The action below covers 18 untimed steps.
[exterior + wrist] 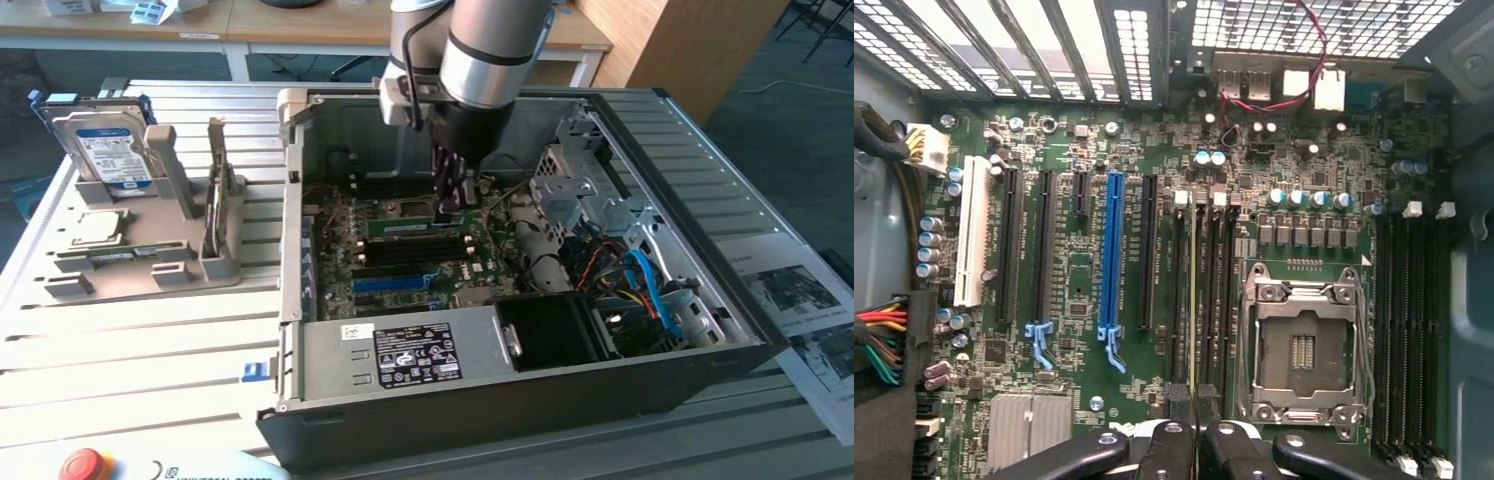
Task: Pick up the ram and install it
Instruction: 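Insert the ram into the slot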
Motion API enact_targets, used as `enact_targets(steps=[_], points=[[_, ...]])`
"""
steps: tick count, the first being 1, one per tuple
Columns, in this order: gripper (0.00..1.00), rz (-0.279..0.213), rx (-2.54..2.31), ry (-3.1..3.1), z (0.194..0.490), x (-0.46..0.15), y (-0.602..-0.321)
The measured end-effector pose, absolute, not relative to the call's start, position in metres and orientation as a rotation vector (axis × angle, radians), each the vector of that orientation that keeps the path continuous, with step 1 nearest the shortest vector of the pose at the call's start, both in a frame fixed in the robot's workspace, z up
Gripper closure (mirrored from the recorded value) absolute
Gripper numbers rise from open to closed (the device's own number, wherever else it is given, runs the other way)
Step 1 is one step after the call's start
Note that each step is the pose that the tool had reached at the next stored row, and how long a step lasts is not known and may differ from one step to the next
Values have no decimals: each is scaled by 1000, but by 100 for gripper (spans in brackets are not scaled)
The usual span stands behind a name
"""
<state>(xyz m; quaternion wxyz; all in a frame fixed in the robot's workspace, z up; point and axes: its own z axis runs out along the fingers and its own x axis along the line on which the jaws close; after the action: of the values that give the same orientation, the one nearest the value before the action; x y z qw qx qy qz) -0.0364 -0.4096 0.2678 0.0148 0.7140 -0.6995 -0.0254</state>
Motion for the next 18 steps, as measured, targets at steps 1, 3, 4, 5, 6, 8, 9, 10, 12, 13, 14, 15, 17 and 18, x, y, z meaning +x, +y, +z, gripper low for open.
enact_targets(steps=[1,3,4,5,6,8,9,10,12,13,14,15,17,18], points=[[88,-79,2222,-2177,268,-36,-411],[88,-79,2222,-2177,268,-36,-412],[88,-79,2222,-2177,268,-36,-413],[88,-79,2222,-2177,268,-36,-413],[88,-79,2222,-2177,268,-36,-413],[88,-79,2222,-2177,268,-36,-413],[88,-79,2222,-2177,267,-36,-413],[88,-79,2222,-2177,266,-36,-413],[88,-78,2223,-2177,262,-36,-413],[88,-78,2223,-2177,261,-36,-413],[88,-78,2223,-2178,259,-36,-413],[88,-78,2223,-2178,257,-36,-413],[88,-78,2223,-2178,254,-36,-413],[88,-78,2223,-2178,252,-36,-413]])
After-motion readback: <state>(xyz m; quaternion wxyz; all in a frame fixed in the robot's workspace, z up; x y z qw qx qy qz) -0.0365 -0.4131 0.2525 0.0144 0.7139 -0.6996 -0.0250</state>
